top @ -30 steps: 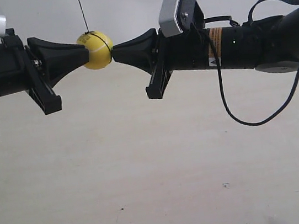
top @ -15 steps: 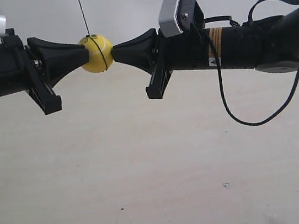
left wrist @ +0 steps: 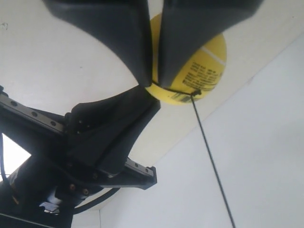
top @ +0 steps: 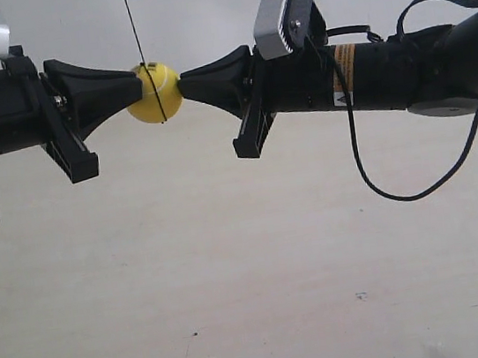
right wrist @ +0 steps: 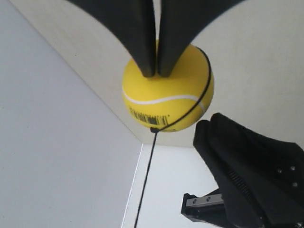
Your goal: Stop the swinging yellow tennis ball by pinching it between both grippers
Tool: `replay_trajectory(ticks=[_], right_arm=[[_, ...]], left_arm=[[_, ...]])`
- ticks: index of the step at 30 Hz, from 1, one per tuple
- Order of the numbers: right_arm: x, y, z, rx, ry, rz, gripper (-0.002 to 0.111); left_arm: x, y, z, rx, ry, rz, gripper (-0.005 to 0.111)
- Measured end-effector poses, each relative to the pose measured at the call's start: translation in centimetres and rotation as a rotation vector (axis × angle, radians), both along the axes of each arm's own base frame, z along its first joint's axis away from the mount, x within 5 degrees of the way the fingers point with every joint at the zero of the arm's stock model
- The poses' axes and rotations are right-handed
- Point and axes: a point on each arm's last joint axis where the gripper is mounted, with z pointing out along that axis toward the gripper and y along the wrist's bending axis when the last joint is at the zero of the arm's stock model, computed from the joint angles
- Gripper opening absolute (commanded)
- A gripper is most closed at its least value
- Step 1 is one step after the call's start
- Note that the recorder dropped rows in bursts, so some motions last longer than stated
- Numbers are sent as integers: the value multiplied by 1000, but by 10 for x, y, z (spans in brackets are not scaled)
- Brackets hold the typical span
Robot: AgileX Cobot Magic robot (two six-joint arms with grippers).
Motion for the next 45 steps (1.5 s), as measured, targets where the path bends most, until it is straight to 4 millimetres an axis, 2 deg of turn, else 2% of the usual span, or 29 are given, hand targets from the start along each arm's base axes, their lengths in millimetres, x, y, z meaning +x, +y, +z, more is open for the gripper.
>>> replay_trajectory(ticks=[7, 13, 15, 22, 24, 27, 29, 30, 31, 34, 39, 41, 43, 45], right_arm=[[0, 0, 0, -8, -16, -2, 0], [5, -5, -4, -73, -33, -42, 0], [7, -12, -1, -100, -40, -56, 0], [0, -46, 34, -148, -9, -72, 0], [-14, -52, 49, -157, -22, -65, 0], [-45, -63, 89, -126, -100, -132, 0], [-66, -72, 121, -95, -163, -202, 0], [-80, -78, 140, -72, -199, -249, 0], [-91, -84, 155, -53, -223, -295, 0], [-138, -108, 204, 27, -324, -472, 0], [-198, -141, 244, 172, -411, -694, 0], [-233, -156, 258, 246, -473, -762, 0], [-266, -168, 266, 305, -535, -804, 0], [-287, -178, 269, 344, -567, -857, 0]], left_arm=[[0, 2, 1, 16, -4, 22, 5], [-6, 8, 19, 49, -42, 95, 5], [-12, 10, 28, 60, -65, 113, 5], [-48, 18, 78, 32, -173, 161, 5], [-69, 21, 95, 17, -243, 166, 5], [-114, 32, 125, -24, -385, 235, 5], [-142, 43, 144, -84, -468, 326, 5], [-163, 50, 156, -137, -522, 372, 5], [-175, 54, 162, -168, -550, 400, 5], [-232, 69, 179, -249, -708, 475, 5], [-292, 82, 187, -358, -859, 512, 5], [-318, 90, 190, -418, -908, 548, 5], [-344, 96, 189, -473, -967, 571, 5], [-361, 101, 186, -504, -1003, 596, 5]])
